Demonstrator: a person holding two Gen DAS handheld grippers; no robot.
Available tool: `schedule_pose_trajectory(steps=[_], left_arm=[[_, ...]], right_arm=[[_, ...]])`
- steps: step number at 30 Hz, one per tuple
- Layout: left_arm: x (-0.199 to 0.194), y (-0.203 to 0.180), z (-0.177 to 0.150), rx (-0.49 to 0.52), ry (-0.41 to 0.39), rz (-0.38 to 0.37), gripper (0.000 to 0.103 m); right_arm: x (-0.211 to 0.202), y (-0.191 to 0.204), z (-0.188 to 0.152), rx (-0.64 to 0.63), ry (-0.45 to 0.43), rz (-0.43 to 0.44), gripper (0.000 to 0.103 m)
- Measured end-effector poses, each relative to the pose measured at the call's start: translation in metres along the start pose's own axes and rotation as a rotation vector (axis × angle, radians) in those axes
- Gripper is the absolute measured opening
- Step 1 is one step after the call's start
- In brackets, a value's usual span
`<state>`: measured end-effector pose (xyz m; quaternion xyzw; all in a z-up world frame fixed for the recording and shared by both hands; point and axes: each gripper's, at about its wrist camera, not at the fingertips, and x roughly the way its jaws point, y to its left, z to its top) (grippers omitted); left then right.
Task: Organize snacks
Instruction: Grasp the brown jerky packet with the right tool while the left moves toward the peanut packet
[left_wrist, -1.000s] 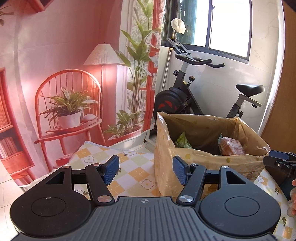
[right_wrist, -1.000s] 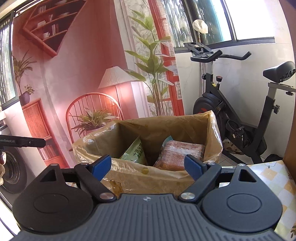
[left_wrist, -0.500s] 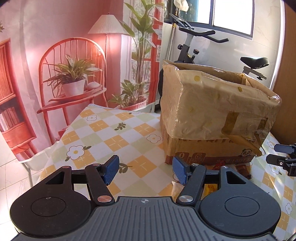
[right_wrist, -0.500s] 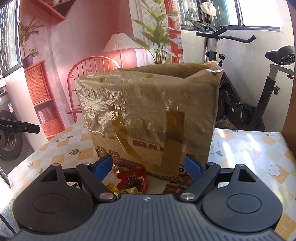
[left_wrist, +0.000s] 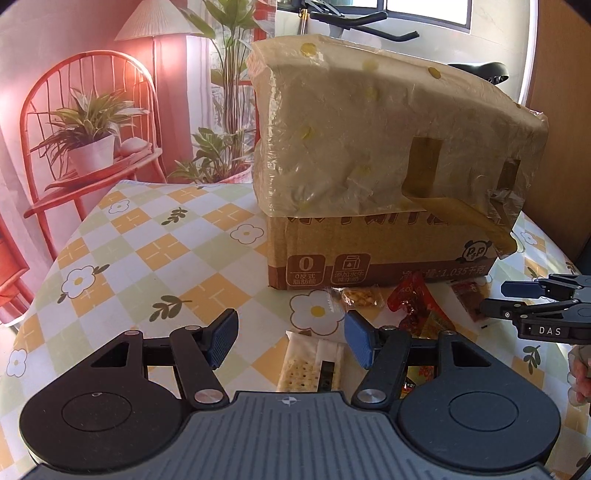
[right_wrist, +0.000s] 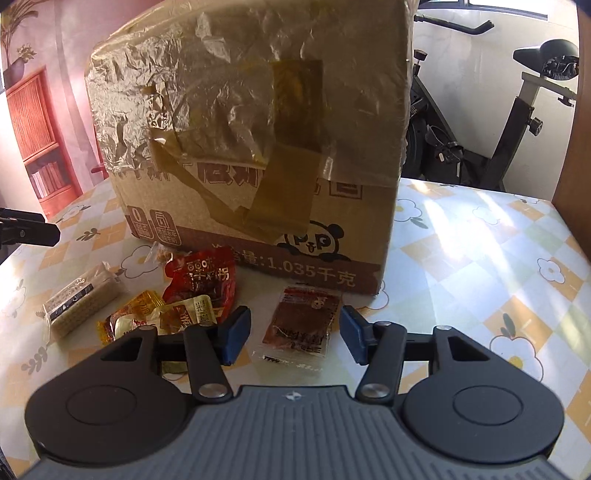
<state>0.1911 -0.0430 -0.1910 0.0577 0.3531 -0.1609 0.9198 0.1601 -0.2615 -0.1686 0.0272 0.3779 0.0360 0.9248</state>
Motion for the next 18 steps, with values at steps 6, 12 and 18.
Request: schedule_pose_trajectory(steps=[6, 12, 18], left_arm=[[0.005, 0.001, -0.005, -0.029, 0.028, 0.004, 0.066], [0.008, -0.007, -0.010, 0.000, 0.049, -0.018, 0.066], [0.022, -0.019, -0.003, 0.018, 0.052, -0.042, 0.066]], right_arm=[[0.032, -0.001, 0.003, 0.043, 0.044, -0.041, 0.058], [0.037, 0.009, -0.003, -0.031, 0.028, -0.072, 0.057], [0.028, 0.008, -0.012, -0.025, -0.001, -0.081, 0.044]])
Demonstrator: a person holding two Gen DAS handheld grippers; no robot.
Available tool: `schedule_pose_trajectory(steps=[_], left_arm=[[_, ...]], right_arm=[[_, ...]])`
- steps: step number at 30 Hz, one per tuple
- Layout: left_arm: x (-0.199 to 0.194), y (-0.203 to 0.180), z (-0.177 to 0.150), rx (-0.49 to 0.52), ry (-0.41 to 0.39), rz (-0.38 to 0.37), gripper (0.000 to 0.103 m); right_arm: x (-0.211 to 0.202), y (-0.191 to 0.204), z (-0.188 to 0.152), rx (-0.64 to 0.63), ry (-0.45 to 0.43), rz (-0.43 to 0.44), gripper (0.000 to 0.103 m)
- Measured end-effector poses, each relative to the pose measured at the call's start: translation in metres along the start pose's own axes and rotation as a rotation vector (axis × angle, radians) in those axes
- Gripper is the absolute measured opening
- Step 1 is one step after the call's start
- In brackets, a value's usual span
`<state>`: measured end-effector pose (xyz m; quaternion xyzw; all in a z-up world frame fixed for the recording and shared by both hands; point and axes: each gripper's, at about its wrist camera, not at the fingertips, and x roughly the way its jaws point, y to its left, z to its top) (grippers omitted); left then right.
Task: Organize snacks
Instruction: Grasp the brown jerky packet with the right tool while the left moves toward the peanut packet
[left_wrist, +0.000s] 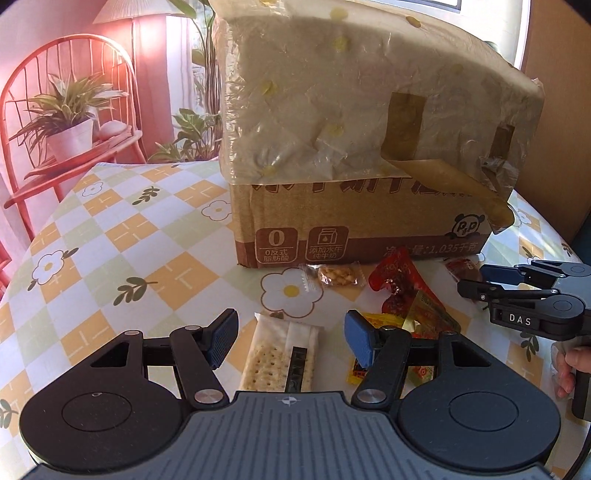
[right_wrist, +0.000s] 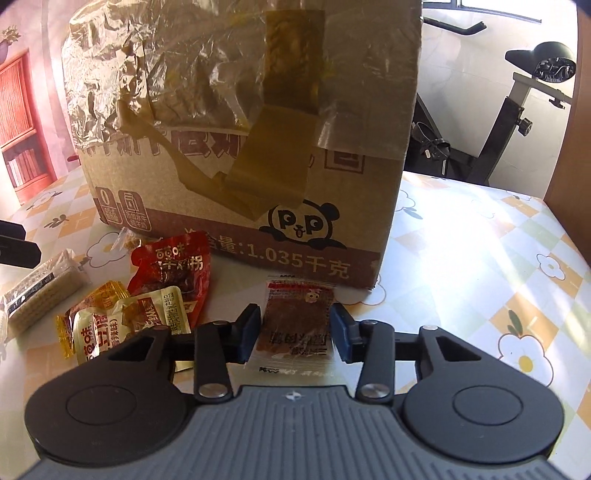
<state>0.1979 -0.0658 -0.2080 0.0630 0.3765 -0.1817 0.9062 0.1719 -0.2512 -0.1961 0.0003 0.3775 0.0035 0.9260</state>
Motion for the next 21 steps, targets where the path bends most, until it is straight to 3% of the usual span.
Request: schedule_pose_trajectory(steps=[9, 21], left_arm=[[0.045, -0.020, 0.027, -0.042, -0.025, -0.010, 0.066], [0.084, -0.037, 0.039, -0.101, 0.014, 0.064, 0.066]], right_arm=[[-0.002, 0.001, -0.003, -0.007, -0.018, 0.002, 0.043], [-0.004, 0.003, -0.005, -0.026, -0.023, 0.003, 0.043]])
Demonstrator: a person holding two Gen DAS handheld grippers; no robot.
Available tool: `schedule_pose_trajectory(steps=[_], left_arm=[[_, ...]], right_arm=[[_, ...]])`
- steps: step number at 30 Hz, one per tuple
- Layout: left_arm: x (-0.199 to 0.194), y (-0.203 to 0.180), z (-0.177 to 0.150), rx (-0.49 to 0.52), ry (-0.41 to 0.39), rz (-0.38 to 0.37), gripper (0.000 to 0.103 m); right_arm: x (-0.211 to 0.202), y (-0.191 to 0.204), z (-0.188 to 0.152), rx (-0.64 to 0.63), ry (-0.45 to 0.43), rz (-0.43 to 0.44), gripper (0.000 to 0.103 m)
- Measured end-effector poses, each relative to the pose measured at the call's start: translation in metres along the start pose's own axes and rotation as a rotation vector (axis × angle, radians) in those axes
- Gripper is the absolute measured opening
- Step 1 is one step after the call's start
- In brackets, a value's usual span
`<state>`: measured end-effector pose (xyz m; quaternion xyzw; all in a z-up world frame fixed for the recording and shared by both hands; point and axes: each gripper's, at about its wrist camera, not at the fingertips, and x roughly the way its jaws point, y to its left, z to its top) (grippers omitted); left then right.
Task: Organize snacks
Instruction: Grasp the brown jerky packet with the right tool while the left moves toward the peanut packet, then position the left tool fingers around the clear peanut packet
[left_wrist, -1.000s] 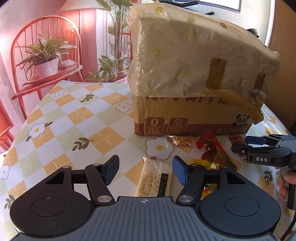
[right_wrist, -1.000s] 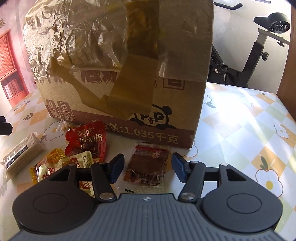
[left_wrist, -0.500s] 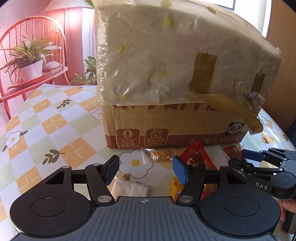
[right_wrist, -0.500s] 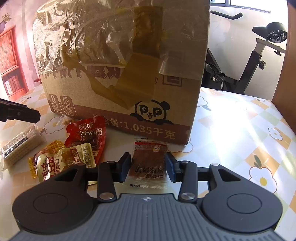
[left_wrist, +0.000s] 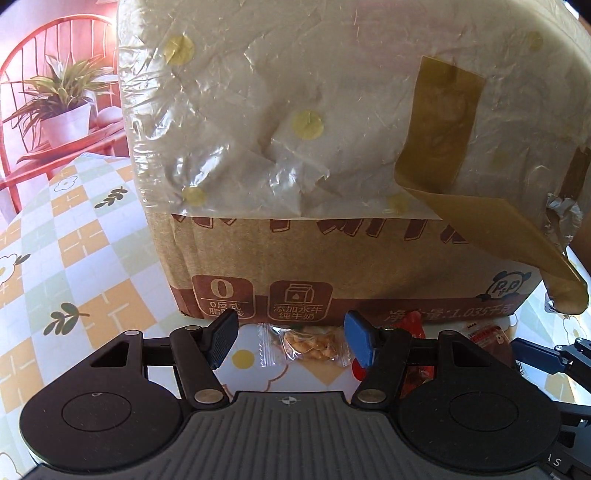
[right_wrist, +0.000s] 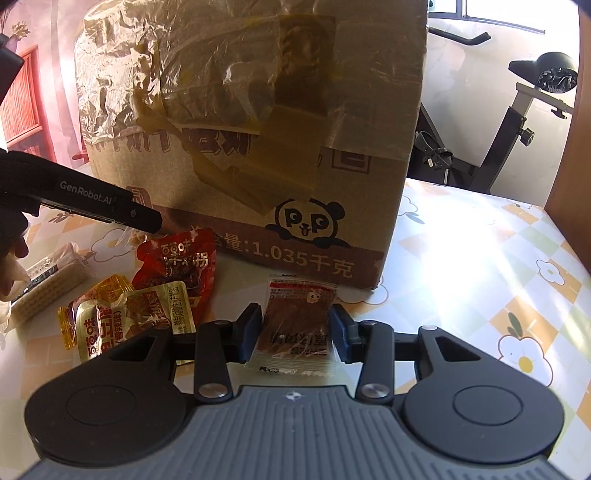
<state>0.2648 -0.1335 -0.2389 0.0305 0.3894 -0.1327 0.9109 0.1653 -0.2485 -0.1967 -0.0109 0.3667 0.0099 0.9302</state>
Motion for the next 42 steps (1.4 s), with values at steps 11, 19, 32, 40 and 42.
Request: schedule_pose_trajectory(steps=[11, 19, 32, 40, 42], left_arm=[[0.007, 0.003, -0.009, 0.049, 0.063, 0.020, 0.066], [-0.007, 0.014, -0.030, 0.095, 0.069, 0.005, 0.066], [-0.028, 0.032, -0.025, 0.082, 0.042, -0.085, 0.062], [-0.024, 0.026, -0.012, 0.097, 0.002, -0.107, 0.042], [-0.022, 0.025, -0.009, 0.094, -0.016, -0.137, 0.041]], right_arm=[[0.000, 0.000, 0.000, 0.000, 0.000, 0.000, 0.043], [0.000, 0.000, 0.000, 0.000, 0.000, 0.001, 0.043], [0.000, 0.000, 0.000, -0.002, -0.003, 0.013, 0.043], [0.000, 0.000, 0.000, -0.002, -0.002, 0.014, 0.043], [0.000, 0.001, 0.000, -0.002, -0.002, 0.014, 0.043]])
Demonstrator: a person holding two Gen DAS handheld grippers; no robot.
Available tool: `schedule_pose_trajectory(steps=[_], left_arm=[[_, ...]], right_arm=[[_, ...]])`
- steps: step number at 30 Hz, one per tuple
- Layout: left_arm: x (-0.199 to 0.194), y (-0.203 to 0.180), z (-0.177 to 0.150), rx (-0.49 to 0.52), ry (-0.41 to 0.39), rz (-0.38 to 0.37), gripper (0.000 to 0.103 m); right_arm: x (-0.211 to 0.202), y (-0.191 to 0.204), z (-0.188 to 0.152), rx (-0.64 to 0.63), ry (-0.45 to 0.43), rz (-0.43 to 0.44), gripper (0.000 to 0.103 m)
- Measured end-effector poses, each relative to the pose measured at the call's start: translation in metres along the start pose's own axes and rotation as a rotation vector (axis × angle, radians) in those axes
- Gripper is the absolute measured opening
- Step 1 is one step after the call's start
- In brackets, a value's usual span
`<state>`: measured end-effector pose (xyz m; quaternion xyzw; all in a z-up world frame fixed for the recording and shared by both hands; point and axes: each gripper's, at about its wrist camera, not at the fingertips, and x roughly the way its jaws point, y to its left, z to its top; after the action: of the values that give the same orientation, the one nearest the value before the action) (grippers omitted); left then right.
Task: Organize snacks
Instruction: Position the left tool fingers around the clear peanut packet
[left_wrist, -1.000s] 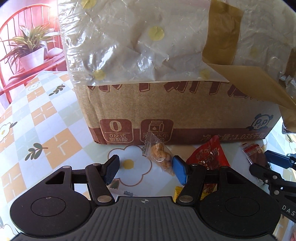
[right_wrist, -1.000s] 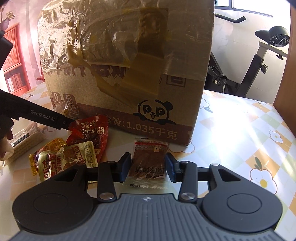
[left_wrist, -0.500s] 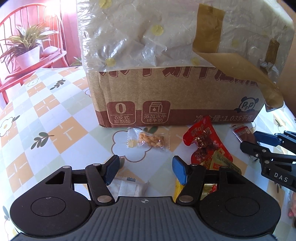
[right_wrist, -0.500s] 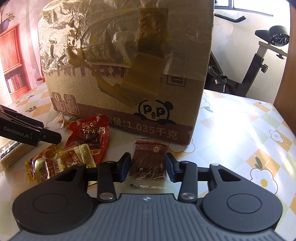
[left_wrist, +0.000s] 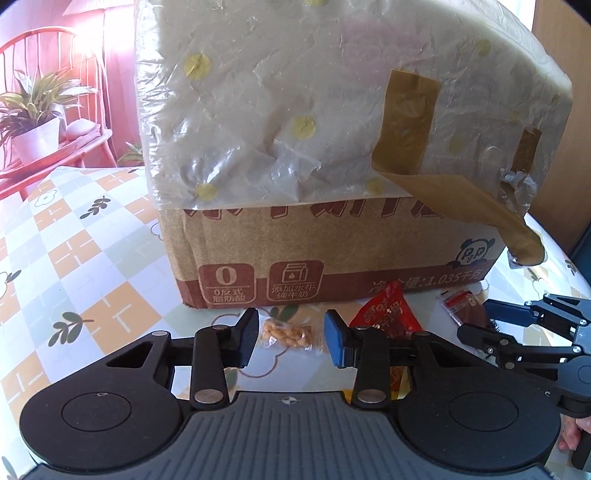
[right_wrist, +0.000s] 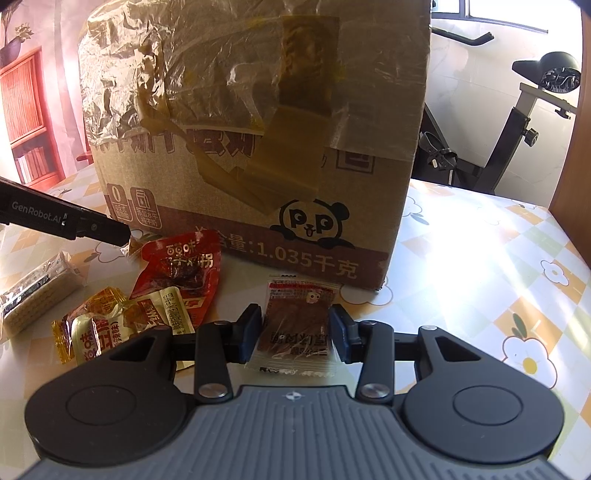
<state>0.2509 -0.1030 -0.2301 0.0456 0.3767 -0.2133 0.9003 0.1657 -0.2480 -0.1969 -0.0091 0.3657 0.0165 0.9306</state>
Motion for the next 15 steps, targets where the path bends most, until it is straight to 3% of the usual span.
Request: schedule_pose_trajectory(steps=[8, 15], left_arm=[[0.020, 0.010, 0.008, -0.012, 0.035, -0.059, 0.040], [0.006, 0.016, -0.010, -0.026, 0.067, -0.106, 0.042]], right_arm=[[0.000, 0.000, 0.000, 0.001, 0.000, -0.001, 0.043], [0.000, 0.000, 0.000, 0.001, 0.000, 0.000, 0.043]])
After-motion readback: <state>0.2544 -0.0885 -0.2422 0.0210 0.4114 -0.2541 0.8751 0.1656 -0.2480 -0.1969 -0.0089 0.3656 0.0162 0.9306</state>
